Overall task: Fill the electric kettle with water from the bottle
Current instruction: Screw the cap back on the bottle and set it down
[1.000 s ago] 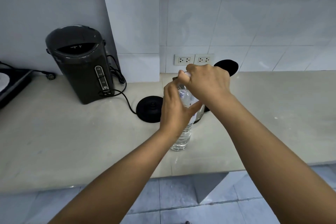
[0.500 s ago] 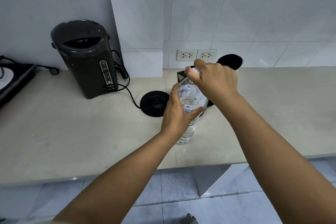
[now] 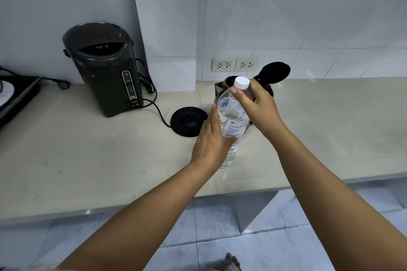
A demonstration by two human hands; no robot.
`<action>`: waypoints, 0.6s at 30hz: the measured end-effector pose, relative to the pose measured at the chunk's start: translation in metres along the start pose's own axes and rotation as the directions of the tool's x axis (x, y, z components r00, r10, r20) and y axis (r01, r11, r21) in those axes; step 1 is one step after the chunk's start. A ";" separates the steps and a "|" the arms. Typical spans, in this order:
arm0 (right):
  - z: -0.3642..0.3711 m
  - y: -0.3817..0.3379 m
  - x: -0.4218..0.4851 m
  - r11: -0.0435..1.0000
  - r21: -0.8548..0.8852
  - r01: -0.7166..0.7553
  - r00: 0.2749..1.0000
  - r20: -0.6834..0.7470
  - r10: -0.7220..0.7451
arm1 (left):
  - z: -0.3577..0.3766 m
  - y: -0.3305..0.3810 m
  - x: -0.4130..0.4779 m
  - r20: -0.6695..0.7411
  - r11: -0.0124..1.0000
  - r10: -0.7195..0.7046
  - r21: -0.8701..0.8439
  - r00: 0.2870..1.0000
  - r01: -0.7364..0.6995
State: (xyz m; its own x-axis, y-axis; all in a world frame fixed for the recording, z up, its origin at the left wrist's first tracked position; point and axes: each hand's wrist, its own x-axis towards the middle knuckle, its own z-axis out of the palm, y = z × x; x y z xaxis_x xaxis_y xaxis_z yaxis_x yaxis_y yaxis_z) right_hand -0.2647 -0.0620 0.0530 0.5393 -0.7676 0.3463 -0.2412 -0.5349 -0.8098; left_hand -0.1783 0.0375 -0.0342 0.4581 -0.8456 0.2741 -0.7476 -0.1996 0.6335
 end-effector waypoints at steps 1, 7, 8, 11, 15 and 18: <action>0.001 0.001 -0.002 0.999 0.045 -0.024 0.999 -0.023 0.026 | 0.000 0.000 -0.002 0.012 1.000 0.004 0.031 1.000 -0.005; -0.003 0.002 -0.020 0.987 0.148 -0.058 0.976 -0.202 0.087 | 0.003 -0.001 -0.014 0.051 0.992 0.101 0.065 0.994 -0.104; -0.006 0.004 -0.023 0.984 0.165 -0.064 0.966 -0.236 0.102 | 0.005 0.001 -0.015 0.068 0.991 0.118 0.059 0.991 -0.122; -0.017 0.008 -0.030 0.980 0.180 -0.086 0.938 -0.316 0.140 | 0.011 0.011 -0.016 0.103 0.984 0.167 0.044 0.981 -0.172; -0.036 0.014 -0.032 0.980 0.164 -0.112 0.919 -0.358 0.165 | 0.026 0.027 -0.015 0.152 0.975 0.218 0.017 0.964 -0.223; -0.058 0.023 -0.027 0.983 0.131 -0.131 0.899 -0.401 0.173 | 0.042 0.038 -0.010 0.189 0.951 0.297 0.032 0.936 -0.308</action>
State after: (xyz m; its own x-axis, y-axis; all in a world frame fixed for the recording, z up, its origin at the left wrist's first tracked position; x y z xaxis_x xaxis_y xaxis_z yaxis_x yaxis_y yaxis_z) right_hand -0.3317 -0.0745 0.0523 0.1196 -0.9249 0.3610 -0.2020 -0.3787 -0.9032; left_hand -0.2313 0.0173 -0.0433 0.1159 -0.9445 0.3075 -0.8674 0.0546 0.4946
